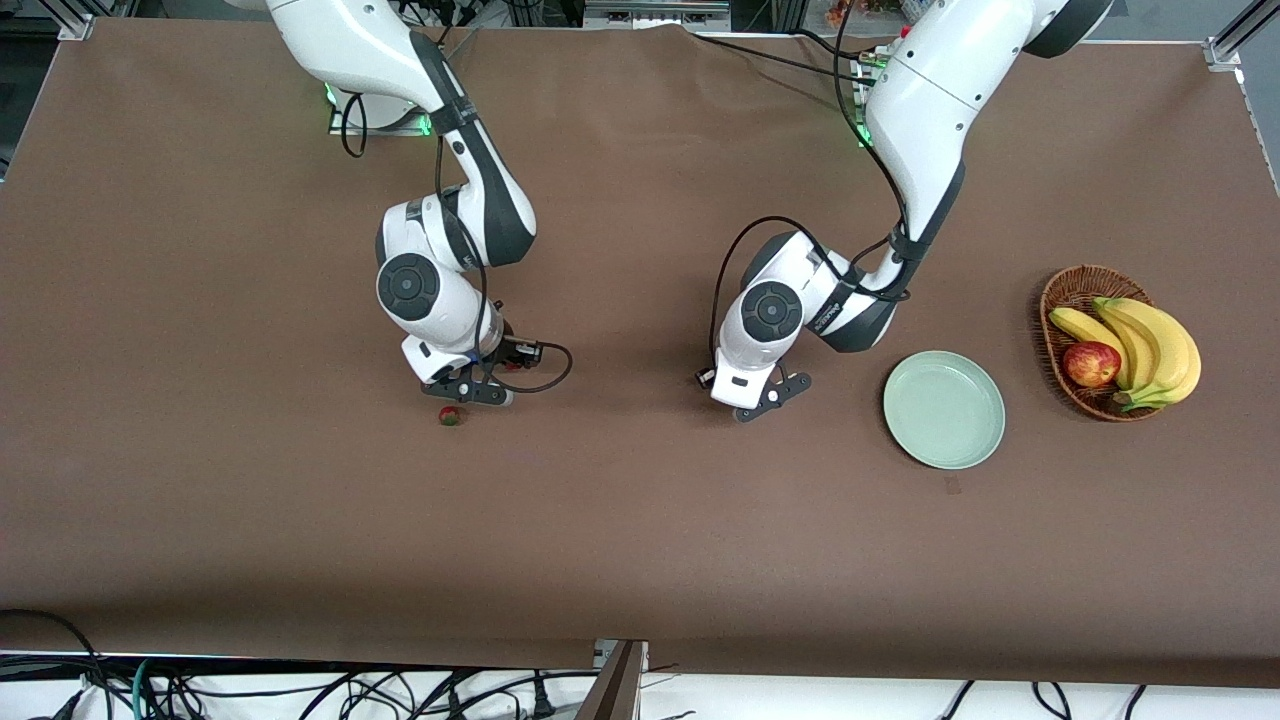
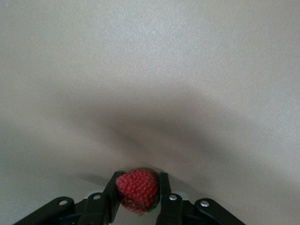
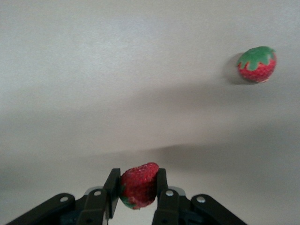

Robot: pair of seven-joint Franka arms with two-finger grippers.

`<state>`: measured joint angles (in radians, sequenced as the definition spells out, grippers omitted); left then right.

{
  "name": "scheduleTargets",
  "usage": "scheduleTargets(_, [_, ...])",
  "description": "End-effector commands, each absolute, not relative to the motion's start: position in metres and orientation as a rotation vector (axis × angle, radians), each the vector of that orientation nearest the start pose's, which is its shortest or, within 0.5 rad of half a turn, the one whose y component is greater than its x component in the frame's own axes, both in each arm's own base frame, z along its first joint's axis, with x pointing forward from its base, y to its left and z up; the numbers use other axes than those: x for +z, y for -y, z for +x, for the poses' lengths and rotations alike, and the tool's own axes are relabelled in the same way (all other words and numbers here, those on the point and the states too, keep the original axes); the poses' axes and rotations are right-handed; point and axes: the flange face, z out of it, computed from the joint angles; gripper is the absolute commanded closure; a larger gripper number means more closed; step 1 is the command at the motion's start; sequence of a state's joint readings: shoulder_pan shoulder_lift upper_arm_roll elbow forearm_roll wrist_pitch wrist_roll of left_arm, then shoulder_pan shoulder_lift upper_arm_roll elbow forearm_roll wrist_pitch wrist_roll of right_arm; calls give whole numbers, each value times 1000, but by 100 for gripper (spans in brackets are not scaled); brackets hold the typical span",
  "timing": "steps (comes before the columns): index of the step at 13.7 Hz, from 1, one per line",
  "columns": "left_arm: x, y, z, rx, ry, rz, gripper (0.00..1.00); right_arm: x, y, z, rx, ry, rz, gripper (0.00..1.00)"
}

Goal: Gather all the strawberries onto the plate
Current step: 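Place the strawberry on the plate while the right gripper grasps another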

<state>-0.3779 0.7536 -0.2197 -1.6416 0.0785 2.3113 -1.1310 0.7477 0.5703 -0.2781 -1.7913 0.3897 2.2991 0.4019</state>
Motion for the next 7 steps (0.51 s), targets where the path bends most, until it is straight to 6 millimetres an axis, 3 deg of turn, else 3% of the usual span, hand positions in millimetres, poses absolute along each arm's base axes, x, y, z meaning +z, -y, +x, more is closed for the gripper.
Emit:
scheduleTargets(1, [204,349,581,171,675,-3032,100,243,-320,576,136,-268,-2999,87])
scheduleTargets(4, [243,293,603,234,372,-3053,100,241,-325,574,145,-301,-2996,87])
scheduleTargets(7, [267,226,624,300,19,-3077,100,247,-356,570,139,-363,-2967,86])
